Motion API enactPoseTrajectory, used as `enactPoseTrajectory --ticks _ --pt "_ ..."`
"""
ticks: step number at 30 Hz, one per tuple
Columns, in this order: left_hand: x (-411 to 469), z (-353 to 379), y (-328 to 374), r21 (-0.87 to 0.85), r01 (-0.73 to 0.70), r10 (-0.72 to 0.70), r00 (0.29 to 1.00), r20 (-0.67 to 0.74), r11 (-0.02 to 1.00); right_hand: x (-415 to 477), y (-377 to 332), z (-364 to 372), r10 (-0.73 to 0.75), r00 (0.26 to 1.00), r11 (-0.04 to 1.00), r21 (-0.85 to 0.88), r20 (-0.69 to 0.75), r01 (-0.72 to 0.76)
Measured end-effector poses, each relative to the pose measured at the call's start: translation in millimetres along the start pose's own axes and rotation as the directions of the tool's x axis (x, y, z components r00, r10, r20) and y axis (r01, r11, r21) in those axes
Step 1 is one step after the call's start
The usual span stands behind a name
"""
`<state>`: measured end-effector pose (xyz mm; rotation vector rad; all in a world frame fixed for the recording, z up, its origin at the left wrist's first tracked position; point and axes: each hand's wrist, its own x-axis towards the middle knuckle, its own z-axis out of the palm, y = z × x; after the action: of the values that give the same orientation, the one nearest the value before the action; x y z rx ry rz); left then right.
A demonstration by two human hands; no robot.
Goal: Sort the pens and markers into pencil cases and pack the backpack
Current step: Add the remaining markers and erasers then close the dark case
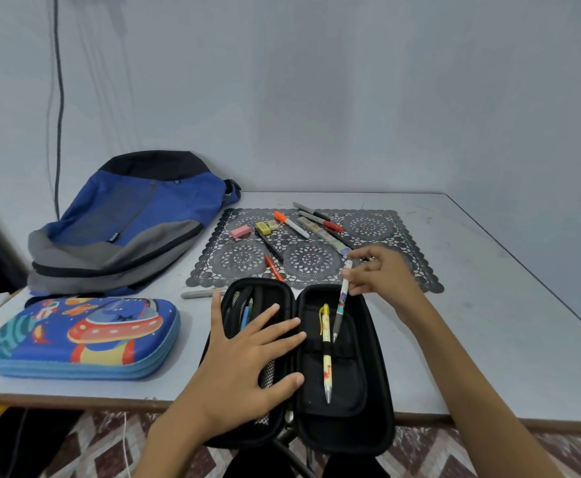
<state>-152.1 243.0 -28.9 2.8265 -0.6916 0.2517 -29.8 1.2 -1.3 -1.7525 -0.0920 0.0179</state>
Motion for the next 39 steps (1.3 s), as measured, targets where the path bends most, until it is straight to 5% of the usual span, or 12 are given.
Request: enactPoseTrajectory --ticks 6,14,21,33,39 --pt "1.1 1.1 0.9 0.002 0.018 -0.018 1.0 0.011 1.0 0.7 -4.3 5.9 -0.009 0.992 0.979 -0.199 0.129 0.035" --pt "1.5 0.9 1.7 -0.019 0.048 -0.047 0.997 0.06 0.999 6.5 0.4 9.1 0.031 0.987 0.966 -0.258 0.16 0.011" --pt "2.0 0.9 2.4 -0.057 0.057 -0.053 0.997 0.062 0.997 7.6 -15.3 1.2 0.132 0.908 0.916 -0.398 0.398 0.041" --pt "2.6 0.0 2.3 -0.079 0.058 -0.052 0.996 0.079 0.995 2.3 -17.5 2.1 0.166 0.828 0.885 -0.451 0.535 0.115" --pt "2.0 -0.2 1.8 -0.104 0.066 -0.058 0.995 0.084 0.992 41.5 -33.1 36.4 0.036 0.953 0.824 -0.548 0.301 0.142"
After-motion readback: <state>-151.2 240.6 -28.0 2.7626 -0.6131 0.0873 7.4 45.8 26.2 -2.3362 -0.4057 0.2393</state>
